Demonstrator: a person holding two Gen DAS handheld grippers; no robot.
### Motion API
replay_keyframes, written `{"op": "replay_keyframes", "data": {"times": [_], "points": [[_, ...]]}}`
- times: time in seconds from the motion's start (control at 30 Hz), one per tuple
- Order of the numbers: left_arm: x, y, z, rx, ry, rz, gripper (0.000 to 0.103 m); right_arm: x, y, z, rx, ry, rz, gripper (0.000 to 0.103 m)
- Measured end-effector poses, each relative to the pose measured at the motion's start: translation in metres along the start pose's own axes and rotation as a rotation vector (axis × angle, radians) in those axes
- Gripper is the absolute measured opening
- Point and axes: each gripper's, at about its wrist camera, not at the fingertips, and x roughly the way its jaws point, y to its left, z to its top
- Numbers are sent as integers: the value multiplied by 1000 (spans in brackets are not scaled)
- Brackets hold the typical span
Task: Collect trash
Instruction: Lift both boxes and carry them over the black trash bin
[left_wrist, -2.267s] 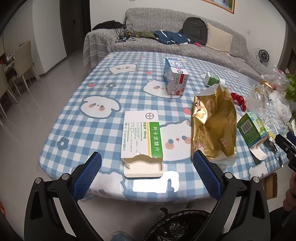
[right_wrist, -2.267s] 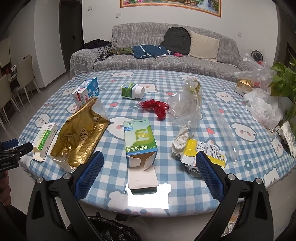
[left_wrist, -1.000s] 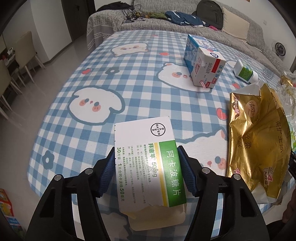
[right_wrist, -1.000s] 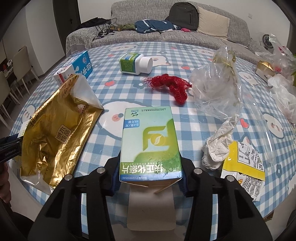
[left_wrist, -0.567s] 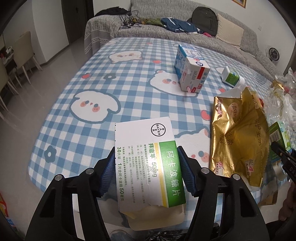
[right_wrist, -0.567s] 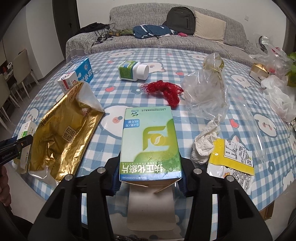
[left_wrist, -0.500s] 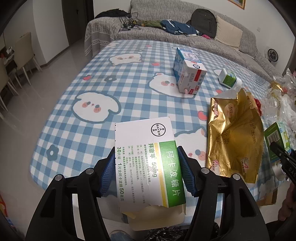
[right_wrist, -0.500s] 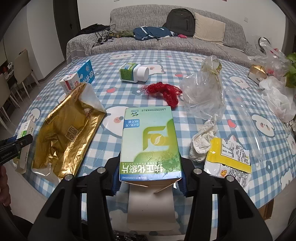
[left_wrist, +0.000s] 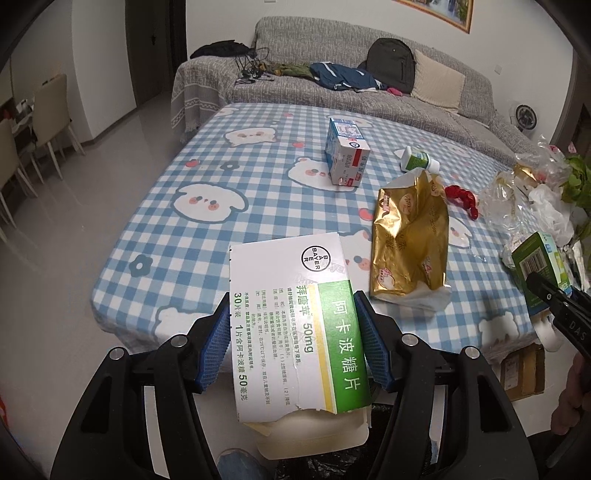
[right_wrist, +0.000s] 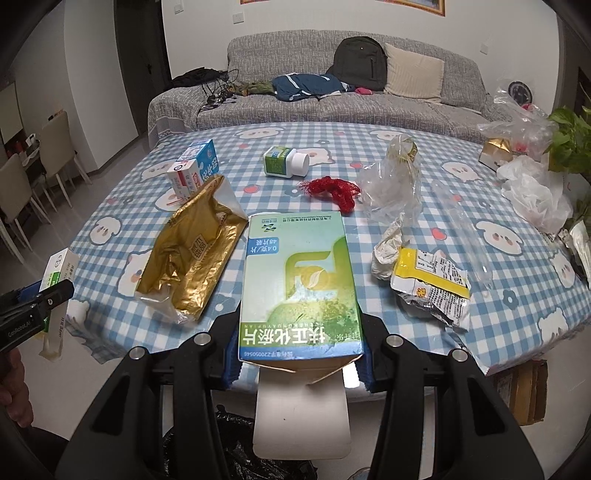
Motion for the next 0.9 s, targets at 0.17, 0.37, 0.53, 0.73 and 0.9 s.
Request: {"op": "replay_keyframes", "data": {"times": [0.17,0.37,0.53,0.73,0.9], "points": [[-25,-1,-22,11,-22,-19,62,-22,7,-18,2,-13,-1,46],[-47,-3,-53,18,-33,-33,62,-40,14,-44,-6,-8,-2,46],[-57,-8,-88,29,-23,-43,62,-56,19,-66,-22,-16,-10,46],[-65,-14,-126,35,-6,-52,62,-69,19,-97,-19,-12,-12,46],[-64,-23,-150,57,19,-57,62,-73,20,-123,-20,3,-8,46]]}}
